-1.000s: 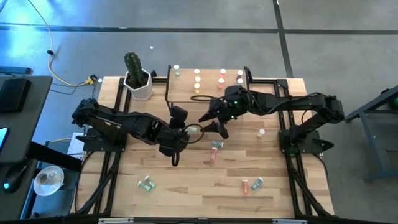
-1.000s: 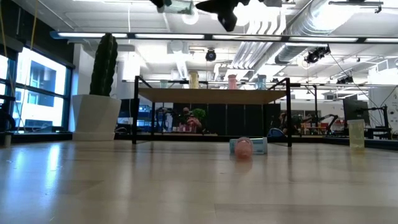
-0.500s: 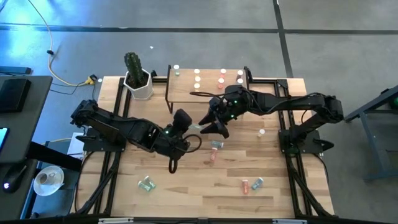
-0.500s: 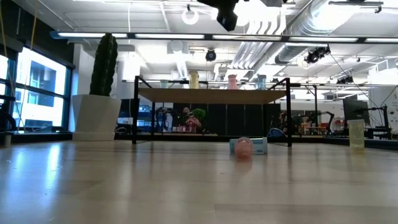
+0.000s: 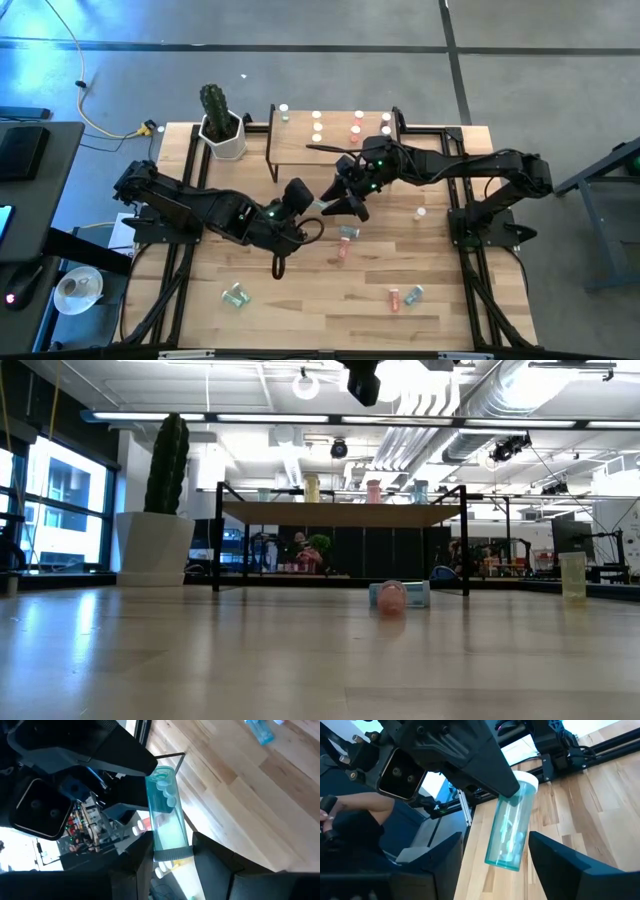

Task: Pick and place medicine bottles onto shelf by color
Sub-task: Adjust the light blue pill bottle on the shelf

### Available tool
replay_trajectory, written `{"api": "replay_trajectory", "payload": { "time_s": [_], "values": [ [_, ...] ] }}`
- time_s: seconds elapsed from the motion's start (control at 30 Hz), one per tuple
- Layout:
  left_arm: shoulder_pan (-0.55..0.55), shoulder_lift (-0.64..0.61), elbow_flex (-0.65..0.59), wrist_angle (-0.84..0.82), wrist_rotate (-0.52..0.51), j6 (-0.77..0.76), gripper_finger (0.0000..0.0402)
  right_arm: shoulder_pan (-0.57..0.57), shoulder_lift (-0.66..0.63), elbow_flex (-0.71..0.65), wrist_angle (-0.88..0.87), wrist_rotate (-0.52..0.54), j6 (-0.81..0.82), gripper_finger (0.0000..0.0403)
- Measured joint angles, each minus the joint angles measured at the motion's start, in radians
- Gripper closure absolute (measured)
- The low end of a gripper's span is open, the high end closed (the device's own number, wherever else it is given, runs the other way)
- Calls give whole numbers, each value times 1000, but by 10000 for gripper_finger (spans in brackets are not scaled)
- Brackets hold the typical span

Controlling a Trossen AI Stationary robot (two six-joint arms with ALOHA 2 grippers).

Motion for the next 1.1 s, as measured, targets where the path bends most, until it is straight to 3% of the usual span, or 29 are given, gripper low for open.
{"api": "replay_trajectory", "payload": {
  "time_s": [0.77, 1.1],
  "values": [
    [0, 0, 0, 6, -28, 5, 280, 0, 0, 0, -13, -3, 15, 291],
    [0, 0, 0, 6, -9, -17, 280, 0, 0, 0, -31, 6, 10, 303]
  ]
}}
